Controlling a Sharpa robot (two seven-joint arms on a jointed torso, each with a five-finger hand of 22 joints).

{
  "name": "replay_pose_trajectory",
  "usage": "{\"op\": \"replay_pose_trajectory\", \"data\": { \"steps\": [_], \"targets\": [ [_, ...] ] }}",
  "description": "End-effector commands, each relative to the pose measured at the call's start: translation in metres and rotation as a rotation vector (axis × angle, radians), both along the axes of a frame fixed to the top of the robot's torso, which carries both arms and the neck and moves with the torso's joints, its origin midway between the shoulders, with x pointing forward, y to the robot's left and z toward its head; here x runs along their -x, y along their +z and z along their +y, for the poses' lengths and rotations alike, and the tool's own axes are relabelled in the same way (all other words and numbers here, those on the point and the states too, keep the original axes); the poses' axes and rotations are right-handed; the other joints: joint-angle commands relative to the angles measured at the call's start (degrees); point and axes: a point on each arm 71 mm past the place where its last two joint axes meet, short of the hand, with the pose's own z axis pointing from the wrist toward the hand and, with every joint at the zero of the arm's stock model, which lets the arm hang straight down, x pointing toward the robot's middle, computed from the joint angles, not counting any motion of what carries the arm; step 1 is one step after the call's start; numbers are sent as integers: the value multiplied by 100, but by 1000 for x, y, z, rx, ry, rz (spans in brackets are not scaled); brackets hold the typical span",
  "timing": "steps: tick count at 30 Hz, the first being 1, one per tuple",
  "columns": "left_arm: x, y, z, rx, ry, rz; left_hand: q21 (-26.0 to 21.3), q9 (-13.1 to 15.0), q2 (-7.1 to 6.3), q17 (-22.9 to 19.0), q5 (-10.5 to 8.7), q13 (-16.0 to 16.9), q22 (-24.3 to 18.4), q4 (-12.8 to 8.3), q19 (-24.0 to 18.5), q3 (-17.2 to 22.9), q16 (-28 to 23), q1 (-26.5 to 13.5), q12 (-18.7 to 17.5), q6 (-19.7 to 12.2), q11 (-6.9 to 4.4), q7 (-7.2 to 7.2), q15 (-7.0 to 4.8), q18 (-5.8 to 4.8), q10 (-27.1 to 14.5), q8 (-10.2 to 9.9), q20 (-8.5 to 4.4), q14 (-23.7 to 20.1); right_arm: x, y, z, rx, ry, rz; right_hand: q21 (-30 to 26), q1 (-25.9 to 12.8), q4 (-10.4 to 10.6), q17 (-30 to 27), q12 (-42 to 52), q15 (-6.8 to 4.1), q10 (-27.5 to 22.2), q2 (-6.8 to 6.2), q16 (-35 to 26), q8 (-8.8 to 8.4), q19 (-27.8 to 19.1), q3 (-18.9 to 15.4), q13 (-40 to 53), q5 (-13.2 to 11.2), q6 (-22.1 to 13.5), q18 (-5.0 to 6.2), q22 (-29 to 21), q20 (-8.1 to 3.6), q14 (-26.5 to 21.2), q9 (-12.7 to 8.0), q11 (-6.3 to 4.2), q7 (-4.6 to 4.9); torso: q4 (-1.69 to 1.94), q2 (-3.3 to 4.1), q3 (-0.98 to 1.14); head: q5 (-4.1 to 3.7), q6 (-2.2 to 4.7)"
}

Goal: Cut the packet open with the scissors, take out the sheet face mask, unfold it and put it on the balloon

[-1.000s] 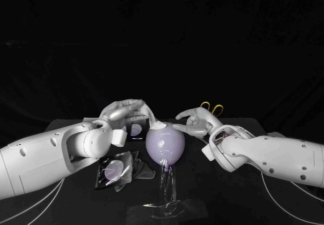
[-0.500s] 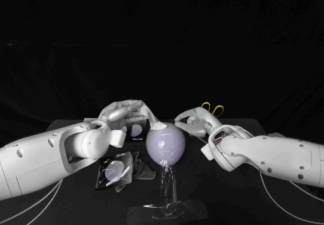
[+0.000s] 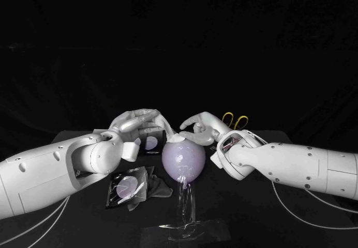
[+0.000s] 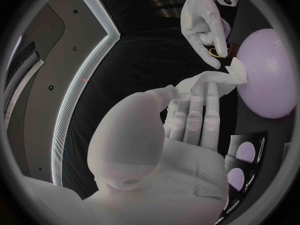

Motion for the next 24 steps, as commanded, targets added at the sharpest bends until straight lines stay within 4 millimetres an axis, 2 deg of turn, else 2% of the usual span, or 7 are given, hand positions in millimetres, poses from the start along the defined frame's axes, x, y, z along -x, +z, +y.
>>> {"op": "replay_pose_trajectory", "data": {
  "steps": [1,15,18,19,24],
  "targets": [
    [0,3,-3,8,-20,-13,-38,334,-6,6,20,7,3,-3,-37,28,-23,47,24,17,-14,29,-23,84,-13,20,-12,-8,0,0,7,47,43,-13,-20,0,7,1126,-20,-25,-34,-63,-14,-41,-11,-46,110,-30,-32,-92,1110,12,488,-17,32,35,-1,4,2,6,-4],
    [-1,2,-3,7,-18,-15,-41,339,-11,7,19,8,4,-2,-41,33,-25,43,25,16,-13,30,-22,84,-12,23,-10,-8,-3,-3,19,70,66,4,-22,25,-14,1139,-1,-20,-37,-54,-5,-42,-16,-46,123,-28,16,-91,1108,18,490,-31,31,30,-8,-3,4,13,-17],
    [-1,2,-3,7,-17,-15,-41,339,-11,7,19,8,4,-2,-41,33,-25,43,25,16,-13,30,-22,84,-12,23,-10,-8,-4,-3,19,69,62,3,14,81,-35,1159,39,-36,-23,39,11,20,-2,3,147,-28,168,-96,1118,15,496,-20,3,-12,-8,-2,4,14,-16],
    [-1,2,-3,7,-16,-15,-41,339,-11,7,19,8,4,-2,-41,33,-25,43,25,16,-13,30,-22,84,-12,23,-10,-8,-4,-3,19,69,60,2,63,136,-60,1185,69,-69,-8,125,31,112,19,49,163,-29,349,-103,1130,1,505,8,-45,-75,-8,-1,5,15,-18],
    [-1,2,-2,6,-15,-16,-41,339,-11,7,19,8,4,-2,-41,33,-25,43,25,16,-13,30,-22,84,-12,23,-10,-8,-5,-3,18,69,48,-1,107,206,-115,1205,116,-141,22,238,46,220,38,110,188,-32,538,-109,1140,-56,513,37,-125,-167,-9,-3,4,14,-22]
  ]
}}
